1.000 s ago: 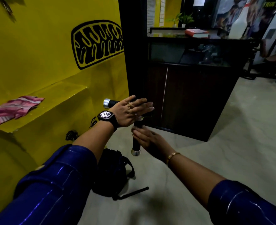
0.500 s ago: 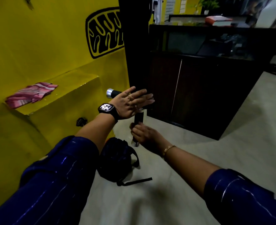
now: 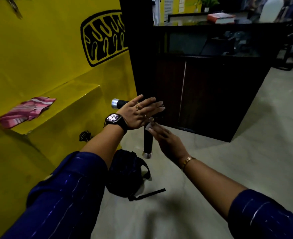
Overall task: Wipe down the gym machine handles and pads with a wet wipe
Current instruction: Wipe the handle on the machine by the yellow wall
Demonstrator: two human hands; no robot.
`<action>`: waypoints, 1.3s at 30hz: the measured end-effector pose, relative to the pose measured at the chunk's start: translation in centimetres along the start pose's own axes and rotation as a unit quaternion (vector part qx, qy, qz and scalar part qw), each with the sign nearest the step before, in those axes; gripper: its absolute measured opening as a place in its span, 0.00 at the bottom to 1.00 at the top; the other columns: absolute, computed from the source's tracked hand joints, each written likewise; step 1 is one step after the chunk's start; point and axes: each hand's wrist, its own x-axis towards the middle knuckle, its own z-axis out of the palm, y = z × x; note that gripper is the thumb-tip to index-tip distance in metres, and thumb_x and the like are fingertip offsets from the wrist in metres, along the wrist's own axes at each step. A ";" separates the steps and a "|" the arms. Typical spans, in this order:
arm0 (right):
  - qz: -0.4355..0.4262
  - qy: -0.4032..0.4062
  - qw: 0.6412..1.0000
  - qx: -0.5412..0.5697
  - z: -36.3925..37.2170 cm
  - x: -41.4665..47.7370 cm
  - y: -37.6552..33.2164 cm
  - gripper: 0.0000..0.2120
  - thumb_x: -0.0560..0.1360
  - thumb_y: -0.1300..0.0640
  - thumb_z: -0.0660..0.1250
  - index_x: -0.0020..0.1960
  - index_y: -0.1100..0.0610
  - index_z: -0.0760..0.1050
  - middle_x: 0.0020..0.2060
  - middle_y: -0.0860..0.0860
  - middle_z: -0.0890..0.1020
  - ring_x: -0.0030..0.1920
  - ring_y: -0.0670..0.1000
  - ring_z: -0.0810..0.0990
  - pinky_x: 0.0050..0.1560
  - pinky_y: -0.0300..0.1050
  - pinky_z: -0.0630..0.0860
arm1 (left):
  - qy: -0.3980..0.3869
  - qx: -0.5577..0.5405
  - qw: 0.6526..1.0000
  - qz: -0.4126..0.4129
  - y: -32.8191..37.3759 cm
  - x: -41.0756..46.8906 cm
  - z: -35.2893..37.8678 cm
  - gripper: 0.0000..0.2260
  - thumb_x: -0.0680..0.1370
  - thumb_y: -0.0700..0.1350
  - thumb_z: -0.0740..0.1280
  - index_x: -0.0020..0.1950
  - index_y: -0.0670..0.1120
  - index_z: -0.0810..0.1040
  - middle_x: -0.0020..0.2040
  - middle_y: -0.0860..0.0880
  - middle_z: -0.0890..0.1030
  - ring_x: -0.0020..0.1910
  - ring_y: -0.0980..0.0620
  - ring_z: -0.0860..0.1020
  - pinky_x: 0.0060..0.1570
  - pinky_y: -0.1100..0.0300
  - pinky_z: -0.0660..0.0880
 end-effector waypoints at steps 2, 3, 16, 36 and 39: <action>0.039 -0.017 0.999 0.000 1.7 -2.0 -0.9 0.32 0.69 0.76 0.62 0.70 0.56 0.69 0.69 0.54 0.72 0.69 0.53 0.70 0.49 0.48 0.82 | 0.011 -0.002 1.000 0.002 0.0 0.0 0.3 0.22 0.82 0.51 0.55 0.77 0.52 0.62 0.76 0.52 0.63 0.79 0.51 0.47 0.77 0.52 0.43; 0.051 -0.027 0.998 -0.007 2.6 -3.2 -1.4 0.32 0.68 0.76 0.63 0.70 0.57 0.70 0.69 0.54 0.72 0.68 0.53 0.71 0.51 0.47 0.81 | 0.015 -0.001 1.000 0.006 0.0 0.0 0.5 0.22 0.82 0.51 0.53 0.77 0.53 0.62 0.76 0.52 0.62 0.79 0.51 0.46 0.77 0.53 0.42; 0.498 0.217 0.795 0.270 1.3 2.9 -4.6 0.17 0.78 0.64 0.64 0.66 0.55 0.75 0.53 0.46 0.81 0.53 0.43 0.79 0.56 0.38 0.76 | 0.044 0.003 0.999 0.016 -0.2 0.1 1.4 0.22 0.83 0.48 0.43 0.77 0.51 0.58 0.76 0.52 0.58 0.79 0.50 0.43 0.76 0.53 0.37; 0.538 0.119 0.710 0.438 2.6 5.3 -2.9 0.16 0.81 0.68 0.53 0.62 0.62 0.76 0.46 0.54 0.82 0.43 0.48 0.80 0.51 0.44 0.77 | 0.065 -0.016 0.997 0.022 -0.1 -0.3 2.6 0.24 0.81 0.51 0.52 0.77 0.52 0.58 0.76 0.53 0.57 0.78 0.49 0.46 0.76 0.53 0.36; 0.564 0.093 0.723 0.388 4.7 2.9 -3.1 0.12 0.80 0.65 0.59 0.59 0.62 0.79 0.49 0.56 0.83 0.51 0.56 0.82 0.54 0.49 0.78 | 0.073 -0.029 0.997 0.012 -0.1 -0.3 2.7 0.22 0.82 0.51 0.49 0.77 0.52 0.59 0.76 0.53 0.58 0.79 0.51 0.40 0.76 0.53 0.35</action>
